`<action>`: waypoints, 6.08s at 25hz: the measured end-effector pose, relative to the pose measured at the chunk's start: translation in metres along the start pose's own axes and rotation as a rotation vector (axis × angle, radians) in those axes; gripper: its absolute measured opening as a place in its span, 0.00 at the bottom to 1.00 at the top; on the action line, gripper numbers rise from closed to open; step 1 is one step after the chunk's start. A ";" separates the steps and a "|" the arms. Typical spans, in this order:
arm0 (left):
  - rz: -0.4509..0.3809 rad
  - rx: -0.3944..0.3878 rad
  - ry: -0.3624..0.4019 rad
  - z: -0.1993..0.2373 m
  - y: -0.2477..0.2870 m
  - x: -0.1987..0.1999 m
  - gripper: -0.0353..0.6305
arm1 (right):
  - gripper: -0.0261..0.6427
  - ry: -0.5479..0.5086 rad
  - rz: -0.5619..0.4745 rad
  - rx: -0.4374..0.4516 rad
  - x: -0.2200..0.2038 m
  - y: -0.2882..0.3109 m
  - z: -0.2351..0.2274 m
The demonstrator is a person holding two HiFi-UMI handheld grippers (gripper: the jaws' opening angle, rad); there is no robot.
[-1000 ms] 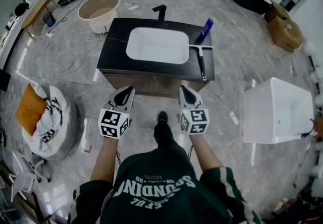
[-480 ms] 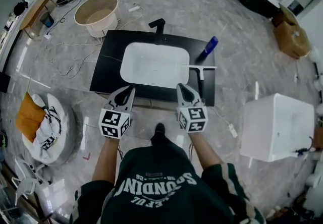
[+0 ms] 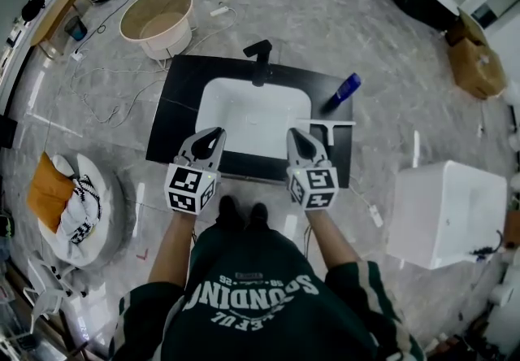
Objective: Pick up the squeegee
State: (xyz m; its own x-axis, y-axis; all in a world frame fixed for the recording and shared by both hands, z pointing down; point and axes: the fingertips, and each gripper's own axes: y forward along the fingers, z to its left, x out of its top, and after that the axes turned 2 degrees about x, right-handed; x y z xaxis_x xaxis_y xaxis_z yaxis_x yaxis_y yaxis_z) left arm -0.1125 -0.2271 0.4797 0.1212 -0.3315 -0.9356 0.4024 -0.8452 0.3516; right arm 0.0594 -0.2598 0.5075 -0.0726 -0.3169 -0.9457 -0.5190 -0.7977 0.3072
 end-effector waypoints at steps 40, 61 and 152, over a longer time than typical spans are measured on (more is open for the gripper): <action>0.185 -0.404 0.063 -0.104 0.094 -0.050 0.09 | 0.18 0.155 0.219 -0.300 -0.121 -0.077 -0.068; 0.247 -0.241 -0.031 -0.065 0.083 -0.076 0.09 | 0.25 0.095 0.548 -0.268 -0.183 -0.016 -0.180; -0.007 -0.042 0.035 0.053 0.032 0.010 0.09 | 0.14 0.101 0.165 -0.056 -0.003 0.015 -0.037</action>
State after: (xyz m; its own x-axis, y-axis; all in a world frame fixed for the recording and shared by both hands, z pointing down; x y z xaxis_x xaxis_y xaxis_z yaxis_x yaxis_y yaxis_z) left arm -0.1466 -0.2801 0.4836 0.1499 -0.3103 -0.9387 0.4413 -0.8287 0.3444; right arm 0.0835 -0.2899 0.5184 -0.0662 -0.4934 -0.8673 -0.4591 -0.7567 0.4655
